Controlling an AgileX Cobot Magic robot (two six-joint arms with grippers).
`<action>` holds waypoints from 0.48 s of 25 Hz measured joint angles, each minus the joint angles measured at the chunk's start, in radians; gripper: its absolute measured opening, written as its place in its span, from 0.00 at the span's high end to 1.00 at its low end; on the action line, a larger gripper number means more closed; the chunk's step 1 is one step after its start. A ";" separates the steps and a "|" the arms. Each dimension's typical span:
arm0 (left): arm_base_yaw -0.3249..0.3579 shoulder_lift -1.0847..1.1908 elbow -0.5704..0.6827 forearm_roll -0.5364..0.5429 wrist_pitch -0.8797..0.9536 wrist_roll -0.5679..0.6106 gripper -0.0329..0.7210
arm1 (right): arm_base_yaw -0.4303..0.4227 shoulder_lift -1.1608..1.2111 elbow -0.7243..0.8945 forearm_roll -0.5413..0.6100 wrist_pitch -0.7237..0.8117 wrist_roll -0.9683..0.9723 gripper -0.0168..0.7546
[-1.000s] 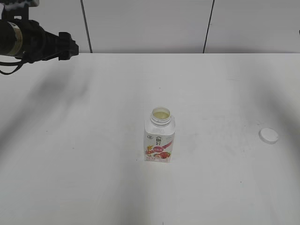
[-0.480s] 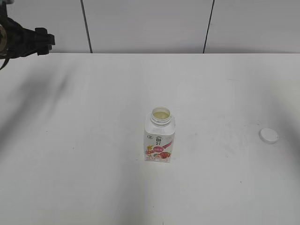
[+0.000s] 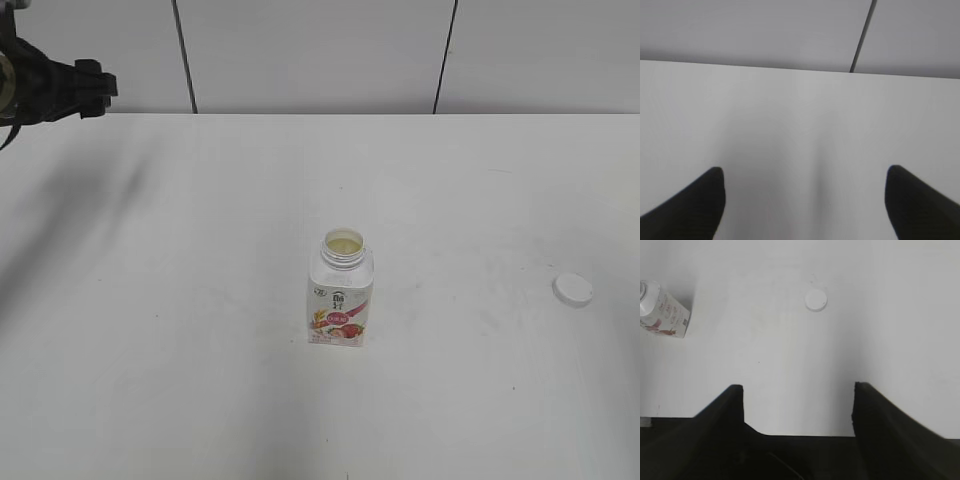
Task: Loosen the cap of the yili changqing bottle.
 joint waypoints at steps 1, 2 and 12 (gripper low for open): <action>0.000 0.000 0.000 0.000 0.000 0.000 0.17 | 0.000 -0.047 0.019 -0.009 0.000 -0.006 0.29; 0.000 0.000 0.000 0.000 0.001 0.000 0.17 | 0.000 -0.086 0.038 -0.015 0.000 -0.015 0.29; 0.000 0.000 0.000 0.001 -0.001 0.000 0.17 | 0.000 -0.456 0.312 -0.025 -0.123 -0.112 0.29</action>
